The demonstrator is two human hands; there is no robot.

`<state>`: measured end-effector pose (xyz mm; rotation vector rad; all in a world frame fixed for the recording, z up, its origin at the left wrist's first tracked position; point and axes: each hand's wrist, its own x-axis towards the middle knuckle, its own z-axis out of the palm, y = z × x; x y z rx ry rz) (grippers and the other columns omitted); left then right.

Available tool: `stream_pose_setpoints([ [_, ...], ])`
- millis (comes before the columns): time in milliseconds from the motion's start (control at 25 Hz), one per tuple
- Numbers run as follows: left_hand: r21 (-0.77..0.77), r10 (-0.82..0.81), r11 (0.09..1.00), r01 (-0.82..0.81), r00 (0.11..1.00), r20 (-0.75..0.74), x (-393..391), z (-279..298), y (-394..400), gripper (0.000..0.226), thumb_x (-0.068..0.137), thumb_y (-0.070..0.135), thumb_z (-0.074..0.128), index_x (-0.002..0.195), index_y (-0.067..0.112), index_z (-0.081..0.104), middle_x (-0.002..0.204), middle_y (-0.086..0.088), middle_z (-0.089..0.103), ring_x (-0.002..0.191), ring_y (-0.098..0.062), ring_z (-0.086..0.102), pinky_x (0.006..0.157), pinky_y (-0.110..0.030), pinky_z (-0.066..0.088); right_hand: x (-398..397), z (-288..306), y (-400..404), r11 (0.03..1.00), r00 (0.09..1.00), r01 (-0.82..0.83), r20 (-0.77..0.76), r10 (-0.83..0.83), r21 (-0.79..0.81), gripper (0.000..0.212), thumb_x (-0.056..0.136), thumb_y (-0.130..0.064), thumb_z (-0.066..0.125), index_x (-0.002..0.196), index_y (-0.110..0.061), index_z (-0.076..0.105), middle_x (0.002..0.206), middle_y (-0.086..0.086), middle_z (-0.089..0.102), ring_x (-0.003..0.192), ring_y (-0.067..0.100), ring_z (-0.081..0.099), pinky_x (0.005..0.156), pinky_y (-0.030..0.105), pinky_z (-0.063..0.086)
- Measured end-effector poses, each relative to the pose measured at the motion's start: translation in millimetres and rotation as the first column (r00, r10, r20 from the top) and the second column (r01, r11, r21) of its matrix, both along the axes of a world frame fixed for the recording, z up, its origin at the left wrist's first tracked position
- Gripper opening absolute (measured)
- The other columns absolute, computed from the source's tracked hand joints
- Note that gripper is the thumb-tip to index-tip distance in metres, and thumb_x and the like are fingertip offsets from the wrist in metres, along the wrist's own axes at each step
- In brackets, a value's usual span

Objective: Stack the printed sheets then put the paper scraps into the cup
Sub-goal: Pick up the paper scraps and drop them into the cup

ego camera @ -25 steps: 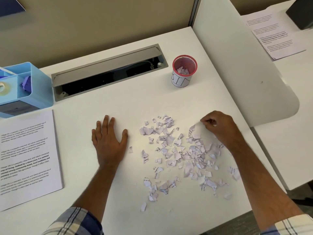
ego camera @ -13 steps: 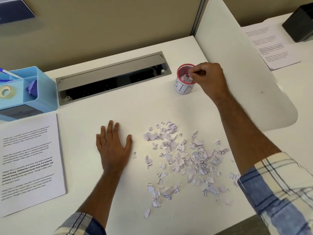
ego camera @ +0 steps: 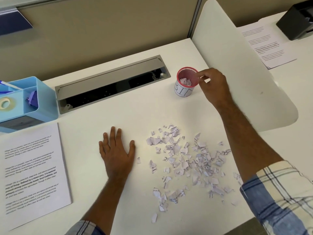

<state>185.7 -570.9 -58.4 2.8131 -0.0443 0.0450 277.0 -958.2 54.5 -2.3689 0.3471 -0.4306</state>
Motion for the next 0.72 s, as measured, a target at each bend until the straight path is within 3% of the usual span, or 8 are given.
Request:
stream_pose_setpoints([
  [80,0.005,0.0,1.0,0.0,1.0,0.002,0,-2,1,0.069,0.101,0.055,0.044,0.157,0.016,0.039,0.17,-0.003,0.029,0.159,-0.032,0.019,0.13,-0.053,0.013,-28,-12,-3,0.997,0.998,0.034,-0.046,-0.031,0.066,0.023,0.089,-0.003,0.064,0.108,-0.014,0.074,0.109,0.0,0.069,0.081,0.002,0.06,0.08,0.012,0.045],
  [200,0.005,-0.004,1.0,0.004,1.0,-0.013,0,-2,1,0.071,0.1,0.056,0.042,0.158,0.016,0.037,0.171,-0.003,0.027,0.16,-0.033,0.018,0.13,-0.054,0.012,-86,-34,-11,0.991,0.969,0.084,-0.239,-0.057,0.106,0.025,0.092,-0.008,0.067,0.112,-0.021,0.072,0.114,0.0,0.069,0.088,0.008,0.061,0.085,0.025,0.052],
  [360,-0.008,-0.006,1.0,0.006,1.0,-0.019,-1,-1,2,0.07,0.1,0.056,0.042,0.157,0.016,0.037,0.171,-0.003,0.028,0.159,-0.033,0.018,0.13,-0.053,0.011,-168,-53,-22,0.989,0.905,0.124,-0.417,-0.08,0.081,0.027,0.095,-0.002,0.06,0.118,-0.014,0.07,0.12,0.004,0.067,0.101,0.012,0.061,0.086,0.005,0.042],
  [400,-0.01,-0.007,1.0,0.007,1.0,-0.021,-2,-1,1,0.07,0.1,0.057,0.042,0.157,0.016,0.037,0.171,-0.003,0.028,0.159,-0.033,0.018,0.13,-0.053,0.011,-185,-55,-25,0.99,0.899,0.116,-0.433,-0.071,0.08,0.03,0.096,0.001,0.057,0.12,-0.011,0.069,0.122,0.006,0.066,0.105,0.015,0.062,0.09,0.008,0.043],
  [520,-0.022,-0.004,1.0,0.004,1.0,-0.027,-1,-1,2,0.071,0.1,0.057,0.041,0.157,0.016,0.037,0.171,-0.003,0.028,0.159,-0.033,0.018,0.13,-0.053,0.011,-223,-55,-37,0.994,0.885,0.07,-0.466,-0.024,0.082,0.044,0.094,0.01,0.05,0.13,-0.012,0.064,0.127,0.005,0.063,0.118,0.019,0.059,0.11,0.037,0.045],
  [720,-0.035,-0.009,0.999,0.008,1.0,-0.028,-2,0,1,0.07,0.1,0.057,0.04,0.157,0.016,0.037,0.17,-0.003,0.028,0.159,-0.034,0.018,0.13,-0.053,0.011,-252,-57,-34,0.996,0.838,-0.07,-0.538,0.09,0.058,0.065,0.085,0.009,0.064,0.138,-0.028,0.057,0.132,-0.01,0.051,0.12,0.016,0.053,0.106,0.038,0.047],
])
